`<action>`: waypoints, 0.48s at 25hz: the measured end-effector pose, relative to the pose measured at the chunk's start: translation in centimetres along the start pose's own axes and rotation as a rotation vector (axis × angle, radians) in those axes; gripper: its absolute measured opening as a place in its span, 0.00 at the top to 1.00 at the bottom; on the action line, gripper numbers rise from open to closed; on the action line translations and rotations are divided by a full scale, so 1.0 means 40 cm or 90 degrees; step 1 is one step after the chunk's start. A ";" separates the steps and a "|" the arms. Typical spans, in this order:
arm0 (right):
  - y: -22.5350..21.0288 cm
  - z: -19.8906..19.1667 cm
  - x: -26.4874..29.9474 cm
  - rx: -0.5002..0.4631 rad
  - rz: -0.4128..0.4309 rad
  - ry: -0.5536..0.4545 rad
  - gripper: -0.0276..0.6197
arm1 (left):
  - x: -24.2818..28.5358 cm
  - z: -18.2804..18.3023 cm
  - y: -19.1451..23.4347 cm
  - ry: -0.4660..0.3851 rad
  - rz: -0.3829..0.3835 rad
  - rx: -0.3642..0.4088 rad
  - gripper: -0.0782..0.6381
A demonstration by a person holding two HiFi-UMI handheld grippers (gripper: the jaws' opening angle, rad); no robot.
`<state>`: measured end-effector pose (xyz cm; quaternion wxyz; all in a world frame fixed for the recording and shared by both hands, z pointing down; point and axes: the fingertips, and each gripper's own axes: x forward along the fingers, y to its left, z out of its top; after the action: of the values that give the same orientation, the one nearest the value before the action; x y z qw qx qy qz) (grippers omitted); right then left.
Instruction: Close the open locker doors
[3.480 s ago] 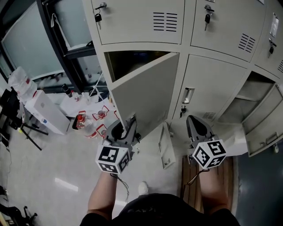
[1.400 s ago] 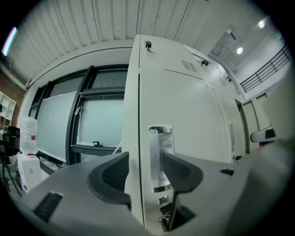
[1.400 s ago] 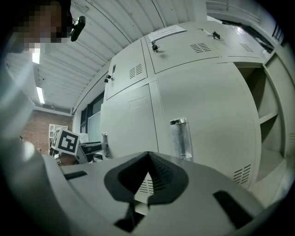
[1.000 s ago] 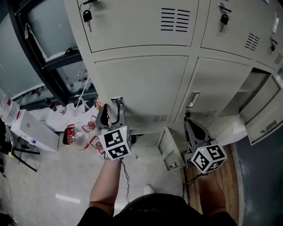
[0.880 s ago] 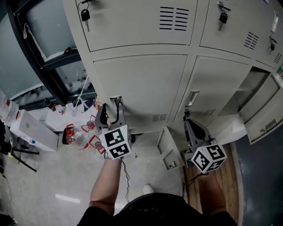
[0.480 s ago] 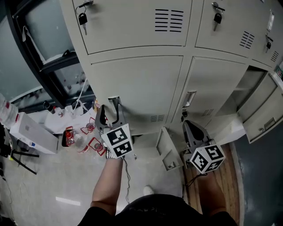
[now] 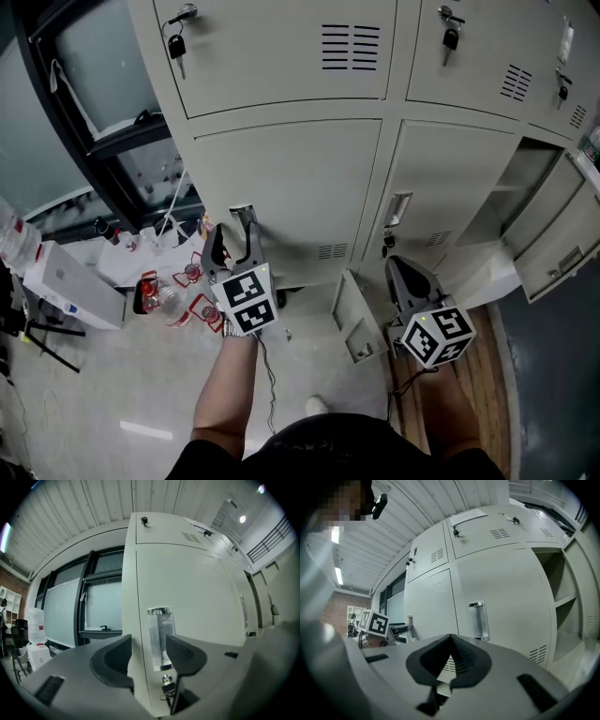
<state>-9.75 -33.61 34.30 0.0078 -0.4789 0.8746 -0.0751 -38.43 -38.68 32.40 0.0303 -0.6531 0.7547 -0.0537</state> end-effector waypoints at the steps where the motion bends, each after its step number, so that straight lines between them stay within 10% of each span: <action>1: 0.000 -0.001 -0.002 -0.001 -0.001 0.001 0.96 | -0.006 0.004 0.001 -0.005 0.001 -0.001 0.59; 12: 0.000 -0.005 -0.027 0.002 -0.004 -0.003 0.96 | -0.071 0.032 -0.047 -0.031 -0.040 0.020 0.77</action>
<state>-9.19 -32.68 34.44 0.0105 -0.4820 0.8728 -0.0756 -36.01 -36.17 31.27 0.0570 -0.6773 0.7317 -0.0509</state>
